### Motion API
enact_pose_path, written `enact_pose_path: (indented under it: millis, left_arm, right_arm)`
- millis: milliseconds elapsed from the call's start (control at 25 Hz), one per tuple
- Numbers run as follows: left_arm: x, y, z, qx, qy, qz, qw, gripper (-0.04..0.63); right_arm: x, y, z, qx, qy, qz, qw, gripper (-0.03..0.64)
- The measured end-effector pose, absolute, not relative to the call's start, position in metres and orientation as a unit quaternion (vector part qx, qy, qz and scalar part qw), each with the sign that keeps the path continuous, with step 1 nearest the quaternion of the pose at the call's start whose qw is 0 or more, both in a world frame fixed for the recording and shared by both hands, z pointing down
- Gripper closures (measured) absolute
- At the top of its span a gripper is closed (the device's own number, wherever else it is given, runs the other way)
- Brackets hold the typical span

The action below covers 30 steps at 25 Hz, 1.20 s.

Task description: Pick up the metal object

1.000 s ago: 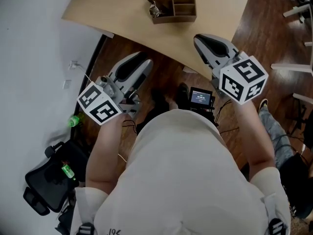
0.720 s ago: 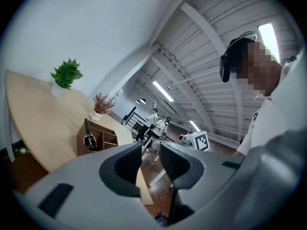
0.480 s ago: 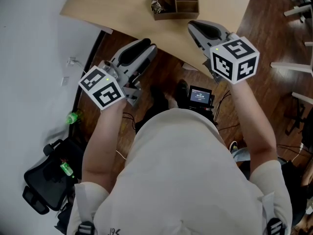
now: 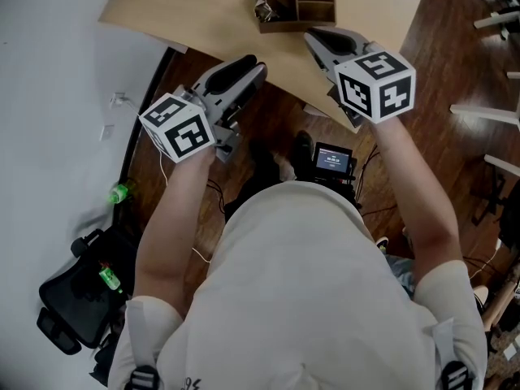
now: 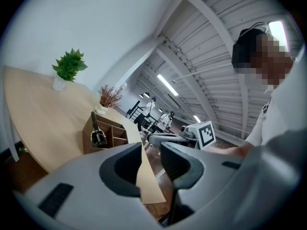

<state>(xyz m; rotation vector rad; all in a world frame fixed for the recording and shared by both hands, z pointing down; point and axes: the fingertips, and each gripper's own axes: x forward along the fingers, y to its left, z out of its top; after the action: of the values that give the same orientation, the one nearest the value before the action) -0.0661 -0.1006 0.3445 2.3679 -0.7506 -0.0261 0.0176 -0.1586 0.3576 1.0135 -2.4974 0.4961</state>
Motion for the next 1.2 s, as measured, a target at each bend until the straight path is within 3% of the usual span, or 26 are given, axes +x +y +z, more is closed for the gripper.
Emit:
enact_pose_path:
  millis: [1200]
  left_arm:
    - [-0.066, -0.157, 0.408, 0.879, -0.296, 0.029, 0.373, 0.497]
  right_arm:
    - [-0.017, -0.225, 0.438, 0.385, -0.848, 0.057, 0.359, 0.589]
